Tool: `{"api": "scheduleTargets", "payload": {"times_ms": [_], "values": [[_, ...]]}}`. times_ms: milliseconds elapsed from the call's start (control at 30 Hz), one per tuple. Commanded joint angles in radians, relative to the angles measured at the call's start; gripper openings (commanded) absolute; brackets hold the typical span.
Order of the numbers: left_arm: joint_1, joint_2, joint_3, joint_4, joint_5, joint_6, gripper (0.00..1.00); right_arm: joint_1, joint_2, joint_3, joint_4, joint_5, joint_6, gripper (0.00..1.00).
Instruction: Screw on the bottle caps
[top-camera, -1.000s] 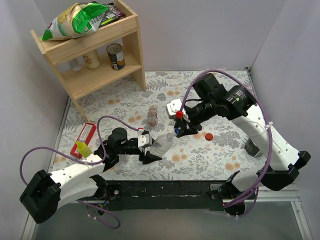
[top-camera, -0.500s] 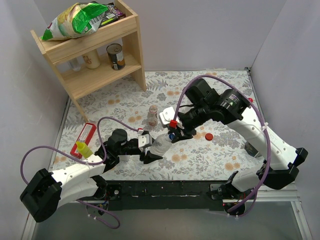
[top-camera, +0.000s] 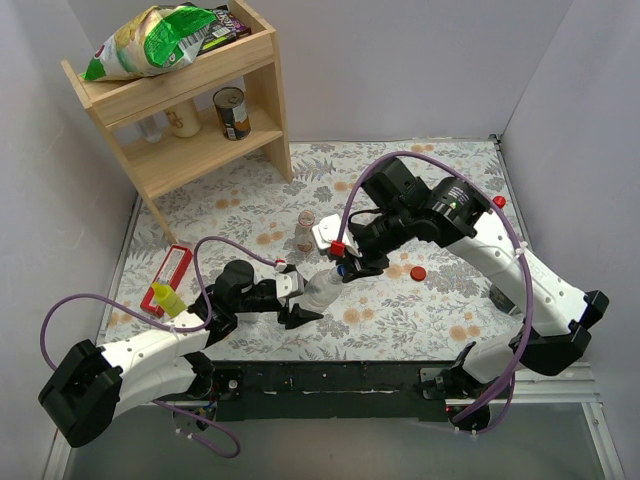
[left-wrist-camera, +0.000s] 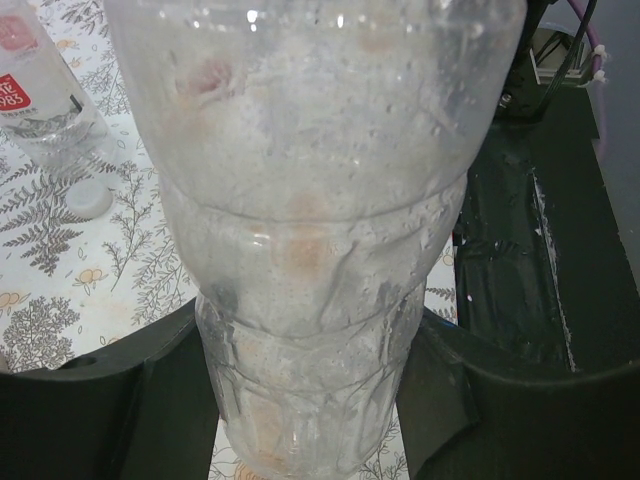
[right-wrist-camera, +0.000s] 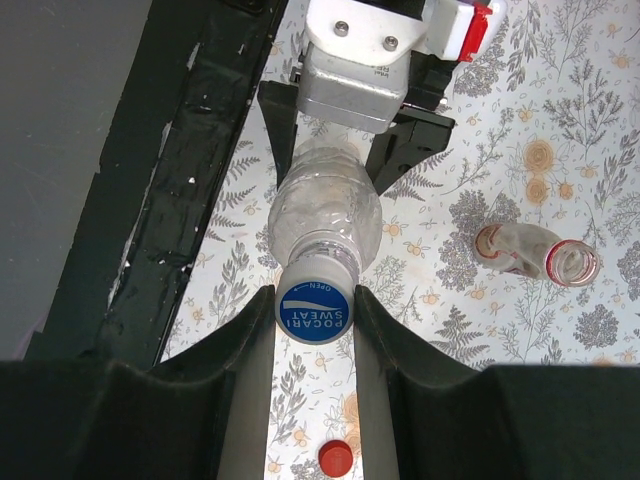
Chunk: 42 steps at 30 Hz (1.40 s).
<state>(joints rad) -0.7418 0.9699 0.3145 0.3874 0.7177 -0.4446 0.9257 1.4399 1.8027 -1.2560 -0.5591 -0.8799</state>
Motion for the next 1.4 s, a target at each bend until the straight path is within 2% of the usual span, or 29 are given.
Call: {"api": "scheduleTargets", "payload": {"times_ms": [0, 333, 600, 800, 967, 1133, 1233, 1367], "values": [[-0.005, -0.039, -0.002, 0.059, 0.026, 0.03, 0.0, 0.005, 0.017, 0.012, -0.019, 0.019, -0.044, 0.23], [-0.005, -0.046, -0.014, 0.059, 0.028, 0.05, 0.0, 0.005, -0.012, -0.046, 0.023, 0.045, -0.119, 0.25], [-0.005, -0.059, -0.02, 0.045, 0.029, 0.041, 0.0, 0.005, -0.03, -0.06, 0.083, 0.068, -0.11, 0.25], [-0.005, -0.06, -0.031, 0.068, 0.01, 0.086, 0.0, 0.005, 0.016, -0.019, -0.054, -0.036, -0.149, 0.27], [-0.005, -0.042, -0.019, 0.1, -0.024, 0.112, 0.0, 0.01, 0.027, -0.068, -0.052, -0.055, -0.145, 0.26], [-0.005, -0.03, -0.002, 0.148, -0.07, 0.054, 0.0, 0.012, 0.028, -0.107, -0.052, -0.033, -0.148, 0.25], [-0.005, -0.022, 0.006, 0.194, -0.141, -0.047, 0.0, 0.015, 0.028, -0.124, -0.045, -0.019, -0.128, 0.24], [-0.005, -0.02, 0.021, 0.215, -0.165, -0.123, 0.0, 0.015, 0.039, -0.14, -0.028, -0.031, -0.012, 0.24]]}}
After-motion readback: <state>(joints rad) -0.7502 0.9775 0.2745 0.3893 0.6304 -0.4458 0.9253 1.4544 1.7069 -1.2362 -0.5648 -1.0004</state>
